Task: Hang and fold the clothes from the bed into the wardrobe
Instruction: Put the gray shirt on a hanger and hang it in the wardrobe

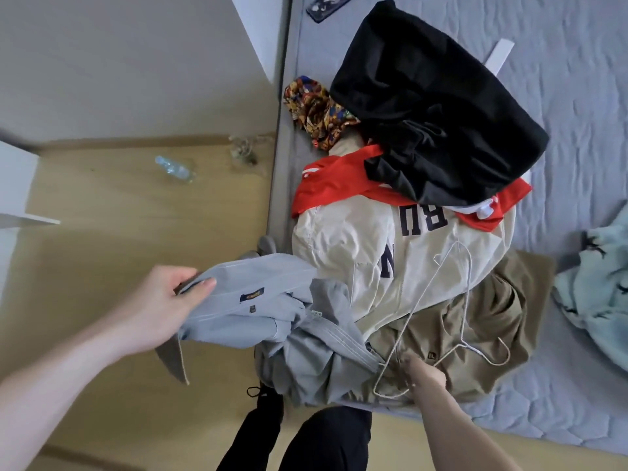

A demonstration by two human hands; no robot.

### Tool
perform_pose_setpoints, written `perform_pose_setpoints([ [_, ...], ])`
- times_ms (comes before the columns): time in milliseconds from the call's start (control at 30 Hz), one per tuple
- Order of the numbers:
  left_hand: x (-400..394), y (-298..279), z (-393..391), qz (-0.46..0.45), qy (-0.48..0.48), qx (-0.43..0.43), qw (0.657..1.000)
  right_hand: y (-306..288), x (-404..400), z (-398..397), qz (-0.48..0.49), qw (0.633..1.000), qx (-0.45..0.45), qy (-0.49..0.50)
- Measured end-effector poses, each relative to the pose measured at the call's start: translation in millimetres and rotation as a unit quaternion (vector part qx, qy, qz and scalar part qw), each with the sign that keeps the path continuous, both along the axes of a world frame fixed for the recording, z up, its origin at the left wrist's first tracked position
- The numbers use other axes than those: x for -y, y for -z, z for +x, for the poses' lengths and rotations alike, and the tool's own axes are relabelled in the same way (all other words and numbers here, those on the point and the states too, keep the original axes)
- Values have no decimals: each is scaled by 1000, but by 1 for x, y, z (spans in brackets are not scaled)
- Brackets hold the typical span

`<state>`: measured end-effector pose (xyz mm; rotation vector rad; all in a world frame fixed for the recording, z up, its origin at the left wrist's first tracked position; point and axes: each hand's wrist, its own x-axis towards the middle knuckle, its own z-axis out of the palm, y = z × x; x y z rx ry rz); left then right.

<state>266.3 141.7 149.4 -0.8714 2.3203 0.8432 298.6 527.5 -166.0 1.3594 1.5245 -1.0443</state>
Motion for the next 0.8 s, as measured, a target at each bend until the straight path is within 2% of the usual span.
perform_pose_setpoints([
  [67,5,2,3,-1,-19,-8,1000,5,-3,3,-18,1000,-11,12],
  [133,8,3,5,-48,-15,-17,999,5,-1,-1,-3,999,-29,39],
  [200,6,0,6,-56,-23,-22,998,-8,10,-6,11,996,-79,51],
  [267,0,-13,9,13,-45,2,999,-41,26,-6,29,989,-146,5],
  [333,-5,-36,15,52,-21,61,997,-86,40,-2,24,975,-214,-48],
  [400,-7,-62,23,40,30,103,993,-136,46,0,25,959,-263,-106],
  [533,1,-111,48,-55,68,109,990,-236,44,3,-4,922,-310,-231],
  [600,13,-130,66,-118,61,96,987,-283,42,2,-19,894,-352,-275],
  [667,26,-147,87,-155,15,52,986,-329,41,1,-36,865,-378,-329],
  [800,52,-184,126,-130,-40,-49,990,-405,55,3,-85,798,-425,-419],
])
